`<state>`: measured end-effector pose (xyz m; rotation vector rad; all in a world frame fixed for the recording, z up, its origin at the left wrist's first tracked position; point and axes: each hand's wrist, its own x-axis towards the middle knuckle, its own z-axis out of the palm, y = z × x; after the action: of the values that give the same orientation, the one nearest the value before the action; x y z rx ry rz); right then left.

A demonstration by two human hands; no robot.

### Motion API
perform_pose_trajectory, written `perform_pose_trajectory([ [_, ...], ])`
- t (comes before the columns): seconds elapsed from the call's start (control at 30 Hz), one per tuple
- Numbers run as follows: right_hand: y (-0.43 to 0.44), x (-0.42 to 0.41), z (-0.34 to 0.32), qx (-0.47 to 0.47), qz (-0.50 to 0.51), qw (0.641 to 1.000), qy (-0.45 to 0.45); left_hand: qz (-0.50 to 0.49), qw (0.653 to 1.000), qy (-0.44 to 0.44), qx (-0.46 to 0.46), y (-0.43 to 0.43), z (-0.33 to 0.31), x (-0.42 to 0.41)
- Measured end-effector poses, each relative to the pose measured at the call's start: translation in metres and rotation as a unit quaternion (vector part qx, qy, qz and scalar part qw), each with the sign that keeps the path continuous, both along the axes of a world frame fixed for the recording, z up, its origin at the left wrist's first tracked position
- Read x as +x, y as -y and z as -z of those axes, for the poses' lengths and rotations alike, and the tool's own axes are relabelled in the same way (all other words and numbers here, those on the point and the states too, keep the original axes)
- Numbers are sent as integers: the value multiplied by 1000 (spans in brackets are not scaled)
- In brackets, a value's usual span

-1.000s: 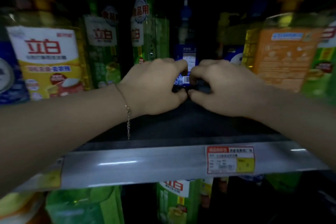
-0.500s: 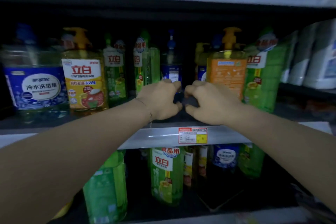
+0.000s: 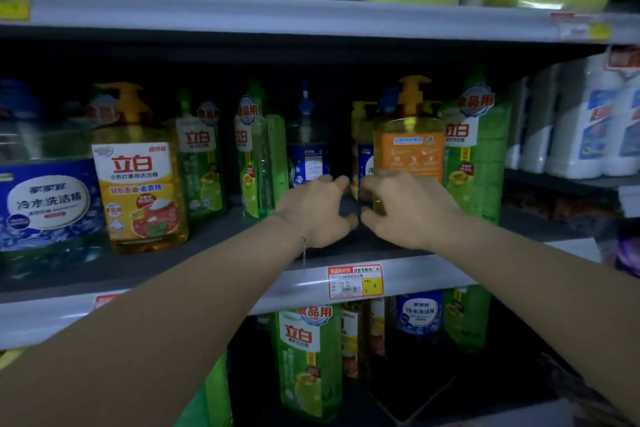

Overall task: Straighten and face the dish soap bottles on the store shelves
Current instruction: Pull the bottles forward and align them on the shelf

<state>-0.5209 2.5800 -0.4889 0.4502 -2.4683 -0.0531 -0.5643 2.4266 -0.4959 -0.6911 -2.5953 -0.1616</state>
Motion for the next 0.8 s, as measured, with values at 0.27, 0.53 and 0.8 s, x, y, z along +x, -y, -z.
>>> perform_pose_trajectory([
  [0.27,-25,-30,-3,7,36,998,-54,147,956,195,166,-45,-7,-59],
  [0.53,-32,-38,-2,-21,24,997,-70,150,897,257,328,-66,0,-74],
  [0.8,-27,-7,5,-138,60,988,-36,37,916,194,351,-70,4,-43],
])
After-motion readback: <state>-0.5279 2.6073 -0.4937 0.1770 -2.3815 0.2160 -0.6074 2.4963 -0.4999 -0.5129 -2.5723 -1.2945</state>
